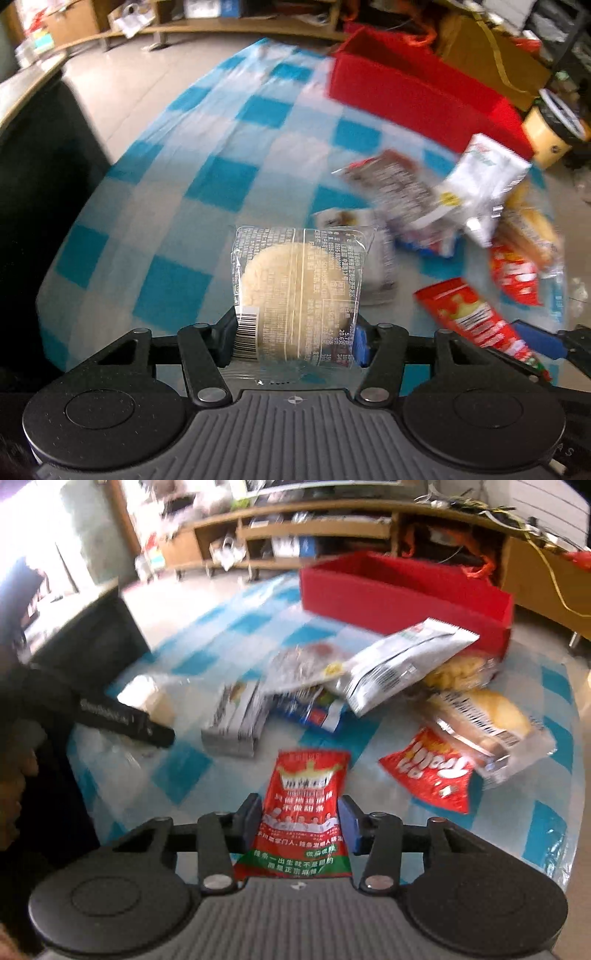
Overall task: Organize snacks
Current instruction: 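Close left tool on the bun while right tool grasps the red packet, then lift the bun with left tool while right tool holds the red packet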
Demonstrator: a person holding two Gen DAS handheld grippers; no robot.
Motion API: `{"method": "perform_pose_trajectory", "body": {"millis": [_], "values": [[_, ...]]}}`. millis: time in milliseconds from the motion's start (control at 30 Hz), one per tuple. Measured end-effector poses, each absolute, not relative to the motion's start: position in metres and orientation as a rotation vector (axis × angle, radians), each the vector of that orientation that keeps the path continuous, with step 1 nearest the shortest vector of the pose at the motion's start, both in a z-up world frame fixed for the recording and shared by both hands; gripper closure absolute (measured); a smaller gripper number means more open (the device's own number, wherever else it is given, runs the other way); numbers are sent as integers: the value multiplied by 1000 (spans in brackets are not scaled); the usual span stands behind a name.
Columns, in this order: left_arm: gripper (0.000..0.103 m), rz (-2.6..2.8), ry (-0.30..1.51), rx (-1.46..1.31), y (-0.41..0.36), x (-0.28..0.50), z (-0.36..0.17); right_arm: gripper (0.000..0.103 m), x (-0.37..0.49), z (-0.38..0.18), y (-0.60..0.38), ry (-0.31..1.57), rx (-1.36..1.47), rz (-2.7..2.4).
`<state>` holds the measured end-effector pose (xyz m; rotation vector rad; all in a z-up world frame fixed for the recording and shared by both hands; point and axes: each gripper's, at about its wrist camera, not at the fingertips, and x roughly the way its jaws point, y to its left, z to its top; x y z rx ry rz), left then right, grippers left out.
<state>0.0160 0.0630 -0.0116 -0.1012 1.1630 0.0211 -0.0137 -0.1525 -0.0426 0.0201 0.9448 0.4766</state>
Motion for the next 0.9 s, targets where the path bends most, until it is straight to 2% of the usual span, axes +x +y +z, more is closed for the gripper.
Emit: {"method": "perform_pose_trajectory", "body": {"millis": [100, 133, 167, 300, 433, 467, 500, 533, 600, 667, 733, 900], "values": [[38, -15, 1144, -77, 51, 20, -9, 61, -9, -46, -160, 976, 57, 462], [38, -22, 1147, -71, 48, 21, -11, 67, -9, -51, -160, 996, 35, 445], [38, -29, 1154, -70, 47, 22, -12, 68, -8, -57, -159, 1018, 26, 437], [38, -49, 1181, -79, 46, 22, -24, 67, -6, -77, -151, 1088, -38, 410], [38, -62, 1200, -120, 53, 20, -28, 51, 2, -77, -146, 1089, -5, 433], [38, -59, 1196, -122, 53, 19, -27, 50, 5, -80, -139, 1097, -42, 433], [38, -57, 1193, -124, 54, 19, -27, 45, 7, -83, -132, 1099, -81, 436], [38, -57, 1190, -126, 54, 19, -26, 33, 6, -84, -124, 1099, -116, 452], [38, -54, 1190, -129, 55, 20, -26, 36, 0, -87, -111, 1093, -232, 450], [38, -63, 1185, -131, 55, 19, -24, 50, -8, -87, -110, 1077, -306, 476], [37, -67, 1183, -123, 53, 18, -24, 57, -7, -84, -119, 1108, -294, 469], [38, -68, 1170, -108, 49, 17, -19, 59, -13, -74, -146, 1112, -198, 446]]}}
